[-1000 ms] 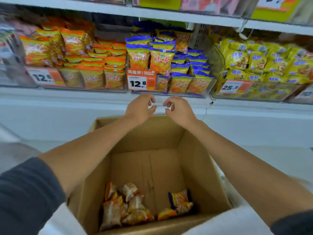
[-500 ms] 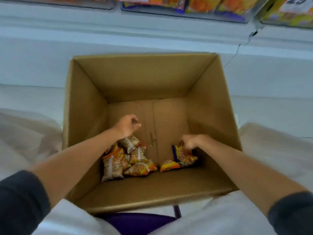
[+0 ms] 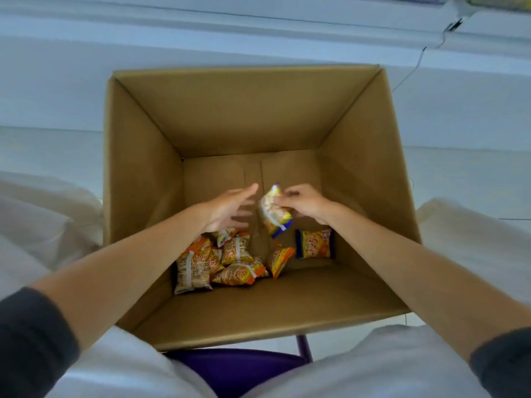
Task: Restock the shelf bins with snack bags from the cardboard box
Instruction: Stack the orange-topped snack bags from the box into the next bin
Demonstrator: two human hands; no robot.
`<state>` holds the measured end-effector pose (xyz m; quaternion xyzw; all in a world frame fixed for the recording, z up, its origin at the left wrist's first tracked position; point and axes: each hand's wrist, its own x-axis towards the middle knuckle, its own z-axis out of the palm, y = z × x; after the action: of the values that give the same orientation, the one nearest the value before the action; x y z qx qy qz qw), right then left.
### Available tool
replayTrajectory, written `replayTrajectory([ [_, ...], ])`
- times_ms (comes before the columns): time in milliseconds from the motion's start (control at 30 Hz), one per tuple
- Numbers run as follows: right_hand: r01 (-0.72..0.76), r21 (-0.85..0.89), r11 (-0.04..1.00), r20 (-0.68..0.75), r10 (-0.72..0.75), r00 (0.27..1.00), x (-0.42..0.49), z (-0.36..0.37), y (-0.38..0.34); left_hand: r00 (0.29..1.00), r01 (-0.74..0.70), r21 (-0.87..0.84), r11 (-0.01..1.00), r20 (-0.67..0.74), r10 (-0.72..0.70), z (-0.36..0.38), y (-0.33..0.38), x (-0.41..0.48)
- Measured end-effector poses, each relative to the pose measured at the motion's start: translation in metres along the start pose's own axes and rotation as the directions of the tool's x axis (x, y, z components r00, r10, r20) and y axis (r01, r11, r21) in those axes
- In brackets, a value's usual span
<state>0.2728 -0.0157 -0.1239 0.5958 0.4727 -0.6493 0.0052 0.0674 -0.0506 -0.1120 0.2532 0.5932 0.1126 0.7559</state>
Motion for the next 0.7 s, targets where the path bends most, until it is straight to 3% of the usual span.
replayTrajectory([
  [33,-0.009,0.146,0.989,0.093,-0.005,0.996,-0.002,0.004,-0.01,0.999,0.01,-0.051,0.999,0.035,-0.009,0.004,0.003,0.001],
  [100,-0.041,0.364,0.931,0.222,-0.044,0.974,-0.003,0.008,-0.022,0.999,-0.001,-0.083,0.997,-0.035,-0.002,0.008,0.003,0.004],
  [167,-0.023,0.403,0.915,0.223,-0.074,0.972,-0.001,0.008,-0.022,0.986,-0.015,-0.121,0.992,-0.168,-0.006,0.004,-0.003,0.008],
  [200,0.004,0.334,0.943,0.173,-0.065,0.983,0.003,0.007,-0.016,0.981,-0.006,-0.16,0.987,-0.194,-0.025,0.0,-0.007,0.01],
  [267,0.03,-0.035,0.999,0.085,-0.027,0.996,0.01,0.006,0.006,0.98,0.031,-0.224,0.974,-0.186,-0.074,-0.009,-0.015,0.014],
  [333,-0.032,-0.443,0.896,0.095,0.082,0.992,0.021,0.007,0.041,0.979,0.046,-0.267,0.963,-0.178,-0.096,-0.013,-0.018,0.015],
  [433,-0.077,-0.756,0.65,0.084,0.213,0.973,0.032,0.009,0.085,0.975,0.043,-0.316,0.948,-0.194,-0.109,-0.015,-0.02,0.017],
  [500,-0.046,-0.848,0.528,0.068,0.193,0.979,0.039,0.012,0.099,0.97,0.039,-0.332,0.943,-0.214,-0.115,-0.016,-0.02,0.016],
  [567,-0.038,-0.866,0.498,0.05,0.161,0.986,0.045,0.016,0.103,0.966,0.038,-0.333,0.942,-0.228,-0.12,-0.017,-0.022,0.016],
  [633,-0.08,-0.823,0.562,0.01,0.156,0.988,0.05,0.019,0.098,0.959,0.047,-0.313,0.949,-0.252,-0.131,-0.019,-0.024,0.015],
  [700,-0.116,-0.671,0.732,-0.046,0.114,0.992,0.054,0.018,0.081,0.946,0.067,-0.296,0.953,-0.285,-0.154,-0.022,-0.026,0.015],
])
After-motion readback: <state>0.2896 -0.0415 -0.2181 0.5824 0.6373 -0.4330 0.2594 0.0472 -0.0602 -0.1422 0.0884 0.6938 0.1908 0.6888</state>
